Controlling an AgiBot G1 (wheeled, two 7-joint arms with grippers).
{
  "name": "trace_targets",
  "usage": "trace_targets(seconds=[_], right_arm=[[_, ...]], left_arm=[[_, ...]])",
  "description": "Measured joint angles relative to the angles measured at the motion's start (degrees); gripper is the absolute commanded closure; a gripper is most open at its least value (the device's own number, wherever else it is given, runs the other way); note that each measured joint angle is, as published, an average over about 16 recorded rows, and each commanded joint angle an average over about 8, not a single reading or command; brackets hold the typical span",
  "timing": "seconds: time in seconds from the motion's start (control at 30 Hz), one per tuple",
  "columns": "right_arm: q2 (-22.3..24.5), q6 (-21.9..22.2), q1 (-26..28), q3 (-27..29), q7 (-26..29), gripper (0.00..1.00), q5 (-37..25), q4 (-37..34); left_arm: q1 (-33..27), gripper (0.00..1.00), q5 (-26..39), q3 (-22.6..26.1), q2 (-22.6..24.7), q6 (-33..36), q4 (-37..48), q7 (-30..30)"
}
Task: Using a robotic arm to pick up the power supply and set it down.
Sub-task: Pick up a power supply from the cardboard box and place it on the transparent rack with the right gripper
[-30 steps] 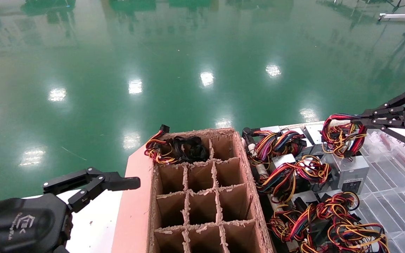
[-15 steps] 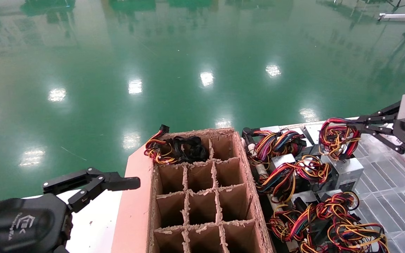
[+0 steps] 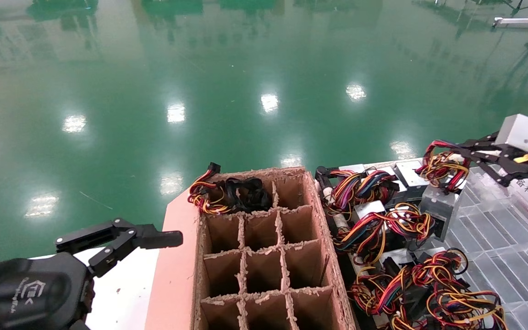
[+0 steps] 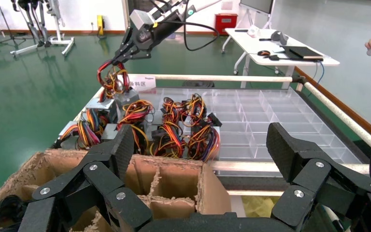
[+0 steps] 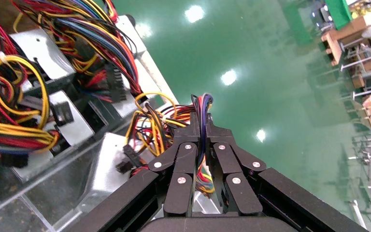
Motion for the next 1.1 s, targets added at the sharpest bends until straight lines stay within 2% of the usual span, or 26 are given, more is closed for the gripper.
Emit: trace_targets(seconds=[0.5,1.1], right_arm=[[1.1,-3.8,-0.9,0.7,0.0,1.0,1.0,0.2],[7.6,-6.3,-0.5,-1.2,0.0,1.0,-1.6,-0.6]], left_arm=[[0.0,0.0,0.0,0.0,0.0,0.0,0.0,0.0],[0.0,0.0,0.0,0.0,0.0,0.0,0.0,0.0]])
